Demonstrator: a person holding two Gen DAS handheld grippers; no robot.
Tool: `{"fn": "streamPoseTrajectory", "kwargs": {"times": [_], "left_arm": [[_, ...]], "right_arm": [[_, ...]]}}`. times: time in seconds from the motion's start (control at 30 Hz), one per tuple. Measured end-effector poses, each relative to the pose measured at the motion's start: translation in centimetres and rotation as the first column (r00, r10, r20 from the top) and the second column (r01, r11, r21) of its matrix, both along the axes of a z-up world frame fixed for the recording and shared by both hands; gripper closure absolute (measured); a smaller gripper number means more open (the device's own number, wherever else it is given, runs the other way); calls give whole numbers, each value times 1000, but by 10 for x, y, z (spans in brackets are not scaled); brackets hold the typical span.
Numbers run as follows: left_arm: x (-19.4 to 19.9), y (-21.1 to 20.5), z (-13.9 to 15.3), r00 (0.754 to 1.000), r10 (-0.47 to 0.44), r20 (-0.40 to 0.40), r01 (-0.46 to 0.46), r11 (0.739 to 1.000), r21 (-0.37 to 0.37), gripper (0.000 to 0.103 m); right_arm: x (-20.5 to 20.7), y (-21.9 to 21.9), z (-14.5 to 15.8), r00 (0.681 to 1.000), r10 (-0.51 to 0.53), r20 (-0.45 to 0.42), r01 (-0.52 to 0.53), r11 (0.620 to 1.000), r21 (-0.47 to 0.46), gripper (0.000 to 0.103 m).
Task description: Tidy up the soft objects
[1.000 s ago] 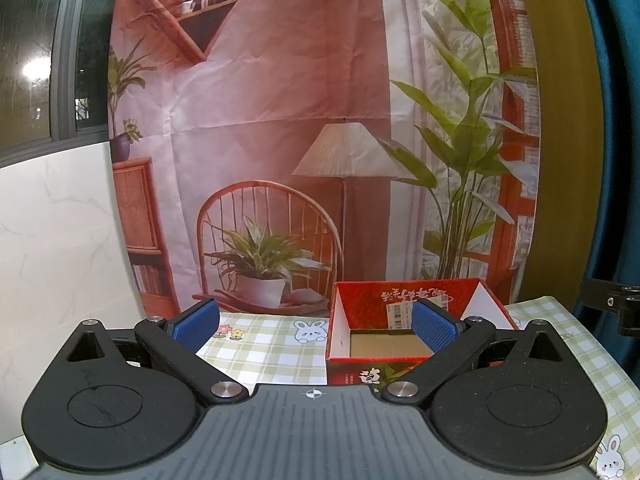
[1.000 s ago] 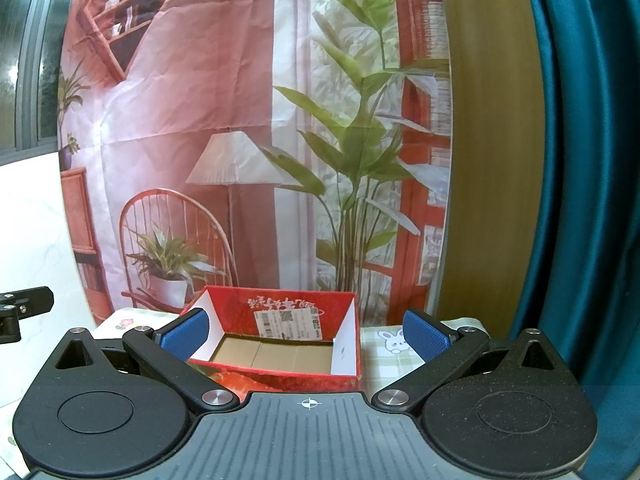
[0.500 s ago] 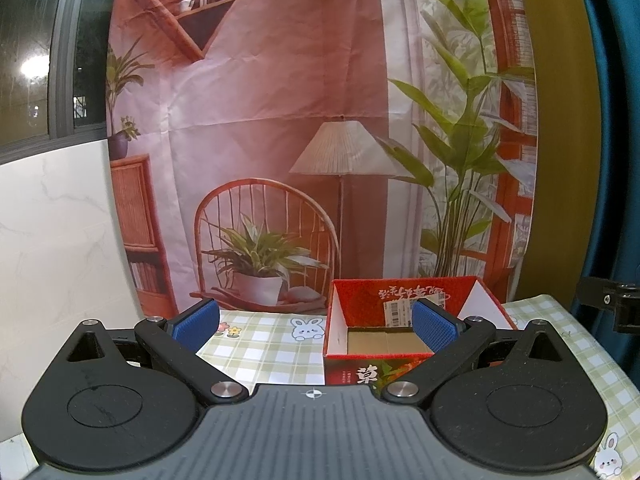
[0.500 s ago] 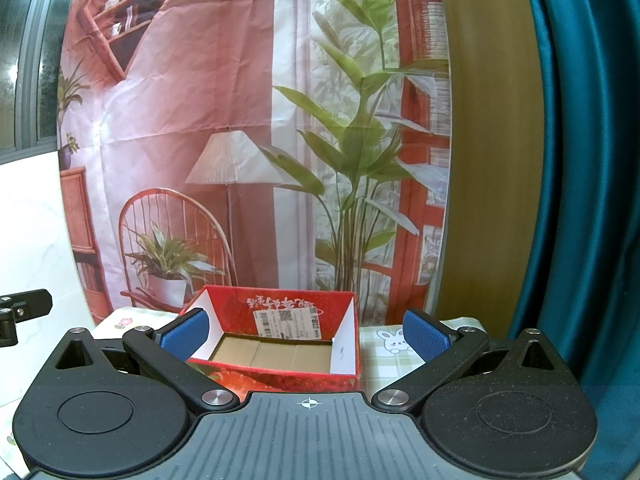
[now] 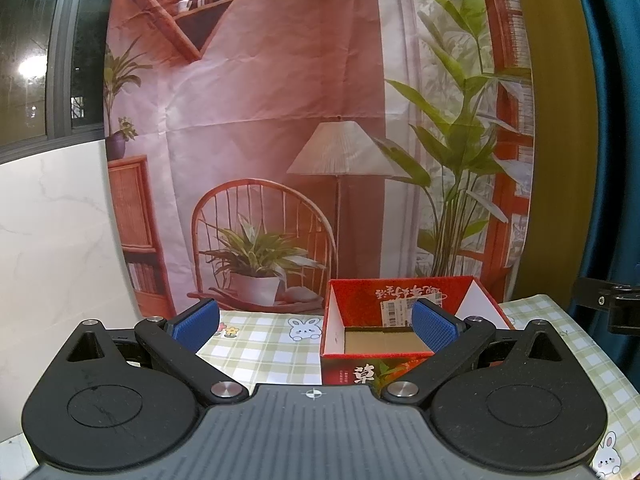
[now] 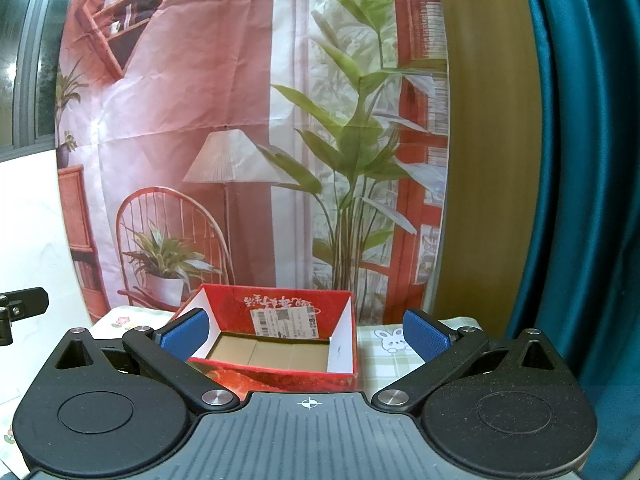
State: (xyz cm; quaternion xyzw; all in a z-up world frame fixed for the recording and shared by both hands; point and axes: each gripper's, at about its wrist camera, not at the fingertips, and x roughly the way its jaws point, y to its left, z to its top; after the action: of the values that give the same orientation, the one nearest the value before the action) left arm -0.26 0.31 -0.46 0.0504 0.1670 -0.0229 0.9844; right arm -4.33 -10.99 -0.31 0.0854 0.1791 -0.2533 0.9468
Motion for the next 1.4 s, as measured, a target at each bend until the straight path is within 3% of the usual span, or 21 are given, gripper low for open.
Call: {"fn": "streamPoseTrajectory", "kwargs": {"times": [0.97,1.17,1.4], "left_arm": [[3,-1,-3,1000,-17,-19,17,1000,-14,0],[9,1,-17,998,-26,-64,25,1000,-12,0],[24,0,-54,986,-53,-160,50,999,-19,0]], "right_arm": [[-1,-2,-1,1000,-5,1,5,1000,13,0],[1,-5,-15,1000,23,3,-23,999,37,0],[8,-6,-50,998,21,-65,-18,999,49,0]]}}
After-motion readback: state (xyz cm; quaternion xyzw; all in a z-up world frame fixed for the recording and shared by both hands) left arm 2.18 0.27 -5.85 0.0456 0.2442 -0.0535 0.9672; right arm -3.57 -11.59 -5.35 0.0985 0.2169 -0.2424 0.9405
